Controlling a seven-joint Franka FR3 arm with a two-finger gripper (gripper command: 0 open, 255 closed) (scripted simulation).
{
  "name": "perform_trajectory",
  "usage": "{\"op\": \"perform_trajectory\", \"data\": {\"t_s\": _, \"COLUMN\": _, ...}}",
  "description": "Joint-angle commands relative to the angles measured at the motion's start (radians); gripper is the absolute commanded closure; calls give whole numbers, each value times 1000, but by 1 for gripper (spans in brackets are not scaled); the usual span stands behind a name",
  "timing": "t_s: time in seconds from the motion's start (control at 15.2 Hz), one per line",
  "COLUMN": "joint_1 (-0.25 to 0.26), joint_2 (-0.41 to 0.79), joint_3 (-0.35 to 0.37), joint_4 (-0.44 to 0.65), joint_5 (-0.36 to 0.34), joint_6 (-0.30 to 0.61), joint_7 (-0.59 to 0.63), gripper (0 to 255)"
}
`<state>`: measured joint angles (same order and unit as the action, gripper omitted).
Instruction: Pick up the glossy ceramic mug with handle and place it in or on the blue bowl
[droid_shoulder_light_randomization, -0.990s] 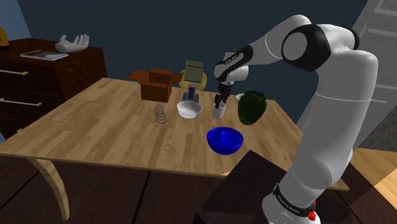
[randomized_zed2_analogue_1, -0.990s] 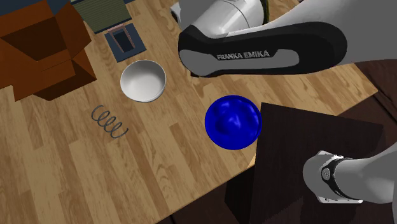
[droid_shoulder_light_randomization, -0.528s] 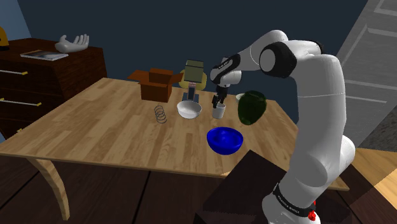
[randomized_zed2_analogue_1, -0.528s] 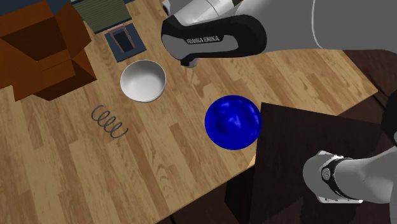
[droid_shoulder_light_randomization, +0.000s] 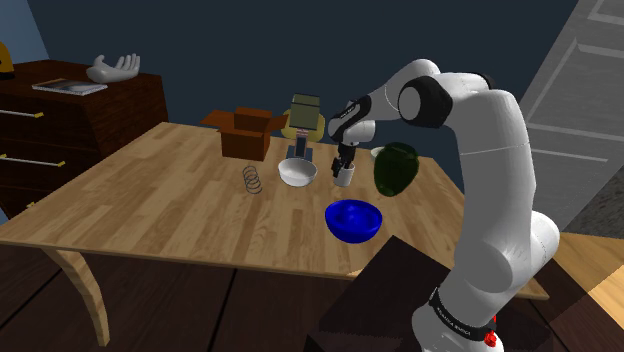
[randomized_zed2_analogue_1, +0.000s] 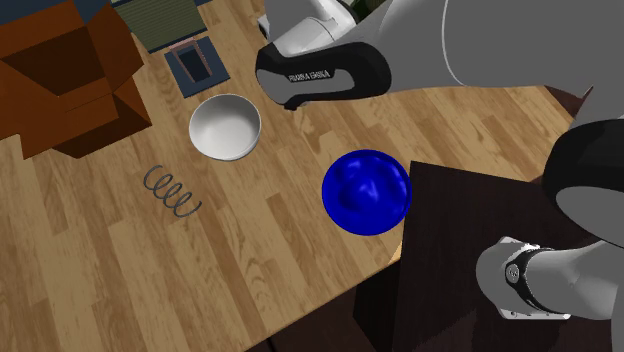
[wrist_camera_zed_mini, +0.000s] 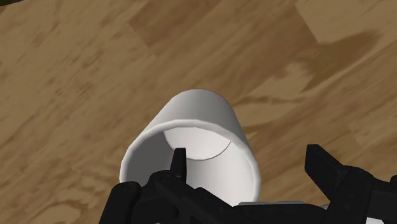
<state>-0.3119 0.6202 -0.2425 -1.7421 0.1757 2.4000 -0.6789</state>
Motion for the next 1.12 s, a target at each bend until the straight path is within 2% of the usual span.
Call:
{"op": "perform_trajectory", "data": {"t_s": 0.0, "joint_1": 0, "joint_2": 5, "joint_3": 1, "joint_4": 2, "joint_5": 1, "joint_6": 4, "joint_7": 0, "gripper": 0}}
{"op": "perform_trajectory", "data": {"t_s": 0.4, "joint_1": 0, "joint_2": 5, "joint_3": 1, "joint_4": 2, "joint_5": 1, "joint_6": 4, "joint_7": 0, "gripper": 0}}
{"op": "perform_trajectory", "data": {"t_s": 0.46, "joint_1": 0, "joint_2": 5, "joint_3": 1, "joint_4": 2, "joint_5": 1, "joint_6": 4, "joint_7": 0, "gripper": 255}}
{"op": "perform_trajectory", "data": {"t_s": 1.06, "joint_1": 0, "joint_2": 5, "joint_3": 1, "joint_4": 2, "joint_5": 1, "joint_6": 4, "joint_7": 0, "gripper": 255}}
